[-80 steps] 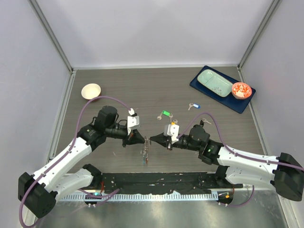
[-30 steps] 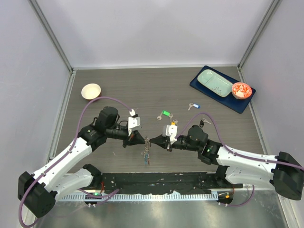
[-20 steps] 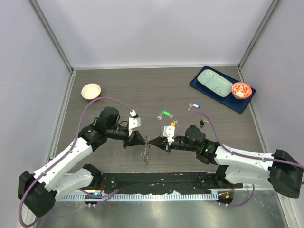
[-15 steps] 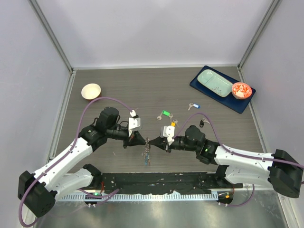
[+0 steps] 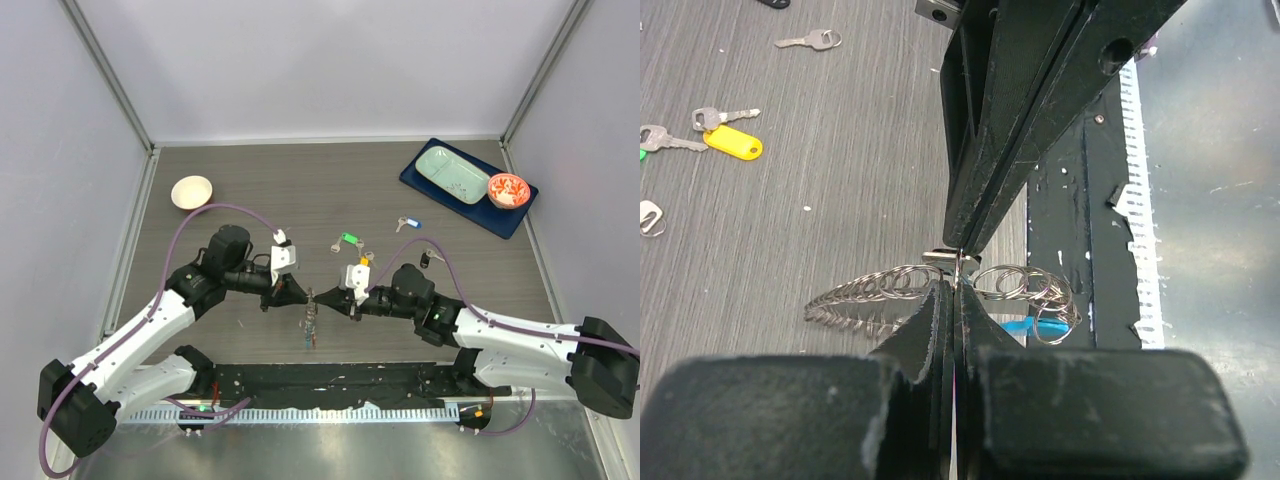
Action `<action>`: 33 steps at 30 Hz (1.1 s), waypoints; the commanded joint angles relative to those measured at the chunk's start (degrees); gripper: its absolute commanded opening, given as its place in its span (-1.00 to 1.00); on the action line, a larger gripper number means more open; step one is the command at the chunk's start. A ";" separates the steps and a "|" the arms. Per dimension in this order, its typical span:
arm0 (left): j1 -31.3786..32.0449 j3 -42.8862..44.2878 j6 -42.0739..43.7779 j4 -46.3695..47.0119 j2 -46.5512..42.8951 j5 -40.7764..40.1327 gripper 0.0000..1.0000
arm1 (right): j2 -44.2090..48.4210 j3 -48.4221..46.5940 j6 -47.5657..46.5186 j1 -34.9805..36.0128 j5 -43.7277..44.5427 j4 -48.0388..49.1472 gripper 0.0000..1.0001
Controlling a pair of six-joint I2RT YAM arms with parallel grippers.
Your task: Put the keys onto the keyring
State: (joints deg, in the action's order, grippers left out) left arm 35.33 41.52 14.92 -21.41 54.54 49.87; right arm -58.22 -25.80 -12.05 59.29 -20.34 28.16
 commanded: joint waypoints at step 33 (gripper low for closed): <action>0.35 -1.52 -18.60 12.95 -4.00 -7.06 -1.00 | 2.67 -0.65 -2.10 0.57 0.03 1.02 -0.99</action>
State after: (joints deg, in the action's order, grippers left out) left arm 35.64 41.08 3.57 -17.37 54.08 45.98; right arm -56.03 -24.80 -13.26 59.42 -20.32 28.84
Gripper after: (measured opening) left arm 0.009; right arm 0.035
